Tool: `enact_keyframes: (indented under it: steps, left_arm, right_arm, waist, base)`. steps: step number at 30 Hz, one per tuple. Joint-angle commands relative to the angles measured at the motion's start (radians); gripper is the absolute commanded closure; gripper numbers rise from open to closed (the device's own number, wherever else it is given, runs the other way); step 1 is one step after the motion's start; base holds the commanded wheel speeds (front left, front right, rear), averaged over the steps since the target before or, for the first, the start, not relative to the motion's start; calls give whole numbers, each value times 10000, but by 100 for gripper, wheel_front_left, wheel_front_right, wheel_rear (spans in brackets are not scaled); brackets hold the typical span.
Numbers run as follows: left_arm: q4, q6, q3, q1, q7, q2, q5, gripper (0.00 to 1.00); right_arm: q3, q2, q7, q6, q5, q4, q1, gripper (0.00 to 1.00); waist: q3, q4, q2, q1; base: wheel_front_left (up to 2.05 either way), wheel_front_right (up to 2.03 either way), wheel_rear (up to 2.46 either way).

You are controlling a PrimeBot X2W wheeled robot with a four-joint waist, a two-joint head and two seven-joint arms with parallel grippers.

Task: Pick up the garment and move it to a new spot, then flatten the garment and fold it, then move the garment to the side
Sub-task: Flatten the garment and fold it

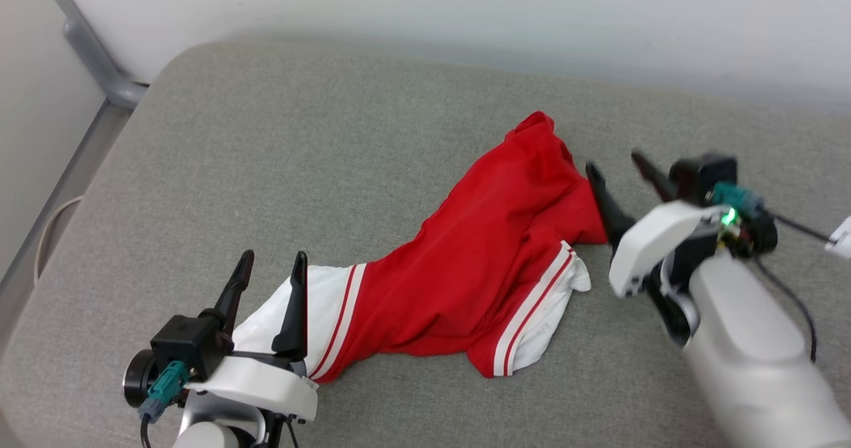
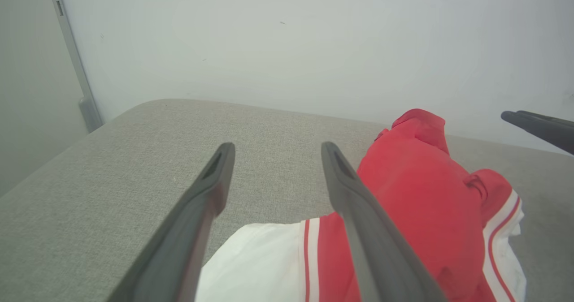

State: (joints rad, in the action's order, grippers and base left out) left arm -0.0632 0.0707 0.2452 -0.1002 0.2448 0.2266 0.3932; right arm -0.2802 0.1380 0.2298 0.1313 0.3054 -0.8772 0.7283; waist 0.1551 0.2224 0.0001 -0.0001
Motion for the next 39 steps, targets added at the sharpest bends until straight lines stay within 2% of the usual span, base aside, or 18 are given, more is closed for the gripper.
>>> enact_keyframes:
  steps: [1,5,16,22,28,29,30,31,39]
  left_arm:
    - [93,74,-34,181,-67,88,-22,0]
    - [217,171,-11,383,-181,147,-10,0]
    - [515,196,42,373,-196,202,60,0]
    - [376,143,23,196,-106,113,137,0]
    - [165,97,25,64,-12,-3,230,0]
    - [142,102,21,35,5,-17,229,0]
    - [135,98,8,13,26,-11,222,0]
    - [115,87,-7,-17,40,-16,228,0]
    - [-92,164,-84,105,96,35,222,0]
  right_arm:
    - [-17,-66,-285,-10,46,125,-721,0]
    - [-291,54,-1387,-10,332,667,-1671,0]
    - [-1850,764,-6025,-10,1480,3549,-3238,0]
    - [-2105,871,-7132,-9,1535,4448,-3386,0]
    - [-2393,847,-8660,-6,1475,4535,-3819,0]
    - [-2392,802,-8800,-4,1510,4579,-3905,53]
    - [-2373,778,-8878,-3,1508,4650,-3946,69]
    - [-2340,770,-8952,6,1491,4725,-3977,100]
    - [-970,791,-8081,-12,964,6171,-4002,100]
  waist:
    - [-284,-152,-1,1]
    - [-444,-239,-1,1]
    - [-148,-146,-1,1]
    - [210,124,-1,1]
    - [483,405,-1,1]
    - [505,425,-1,1]
    - [529,438,-1,1]
    - [549,446,-1,1]
    - [179,198,-1,1]
  base:
    - [0,0,0]
    - [0,0,0]
    - [0,0,0]
    - [0,0,0]
    - [0,0,0]
    - [0,0,0]
    - [0,0,0]
    - [0,0,0]
    - [0,0,0]
